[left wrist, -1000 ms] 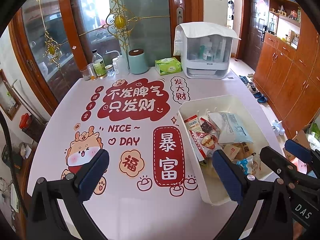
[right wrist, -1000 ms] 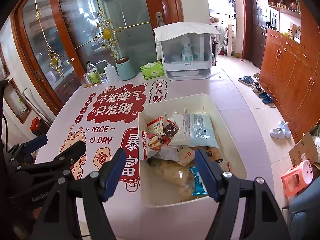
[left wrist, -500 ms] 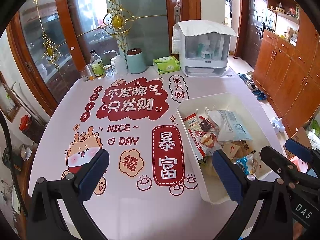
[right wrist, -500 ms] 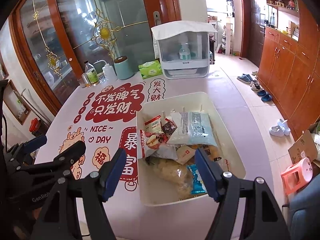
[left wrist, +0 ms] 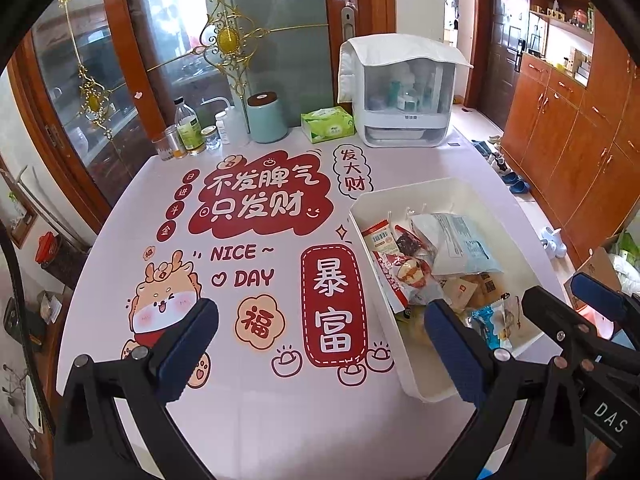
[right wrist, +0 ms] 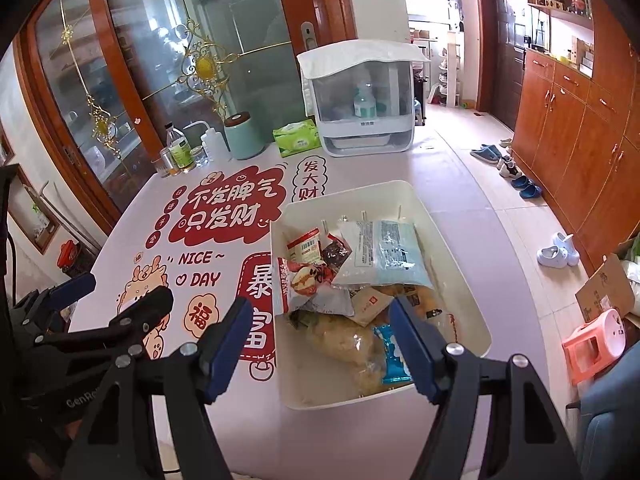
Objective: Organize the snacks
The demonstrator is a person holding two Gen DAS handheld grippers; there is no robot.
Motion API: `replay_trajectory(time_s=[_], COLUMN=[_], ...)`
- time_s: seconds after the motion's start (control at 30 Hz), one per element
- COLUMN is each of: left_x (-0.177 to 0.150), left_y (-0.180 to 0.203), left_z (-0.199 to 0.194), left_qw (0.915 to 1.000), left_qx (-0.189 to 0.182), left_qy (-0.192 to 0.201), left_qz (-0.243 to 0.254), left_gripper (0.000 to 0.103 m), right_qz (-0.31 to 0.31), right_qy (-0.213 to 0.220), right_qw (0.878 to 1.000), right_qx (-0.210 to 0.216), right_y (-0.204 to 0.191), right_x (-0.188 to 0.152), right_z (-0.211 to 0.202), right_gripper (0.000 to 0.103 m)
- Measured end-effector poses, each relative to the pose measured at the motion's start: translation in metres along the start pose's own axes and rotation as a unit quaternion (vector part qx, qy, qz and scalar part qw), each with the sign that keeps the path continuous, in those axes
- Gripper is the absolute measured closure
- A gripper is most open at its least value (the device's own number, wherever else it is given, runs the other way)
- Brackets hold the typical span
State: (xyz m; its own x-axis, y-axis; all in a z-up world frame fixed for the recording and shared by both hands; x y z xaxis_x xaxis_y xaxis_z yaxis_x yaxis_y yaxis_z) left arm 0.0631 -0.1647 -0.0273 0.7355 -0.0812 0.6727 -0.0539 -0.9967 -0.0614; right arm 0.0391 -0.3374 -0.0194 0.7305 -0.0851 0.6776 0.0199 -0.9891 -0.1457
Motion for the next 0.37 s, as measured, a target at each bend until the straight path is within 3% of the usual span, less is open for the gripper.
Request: replay_trajectory(time_s=[0.37], left_x=[0.0017], left_y=[0.0009], left_z=[0.0013], left_qw=[1.0], left_qx=[0.0], left_qy=[-0.002], left_qz=[0.0], left_gripper=[0.001], right_qz=[0.002], right_qy=[0.0], right_qw=[1.0], right_qx=[-0.002], right_y=[-0.0017], right_x=[-0.0019], right_z=[-0.0005], right_gripper=[0.031])
Point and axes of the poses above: each gripper's, at about its wrist camera, not at the fingertips, and z roughly the way its jaws point, y to its right, x to its top, the point moved 5 cm from there along z, roughly the way its jaws point, and after that the axes turned 3 degrees about y, right-handed, at the moved point
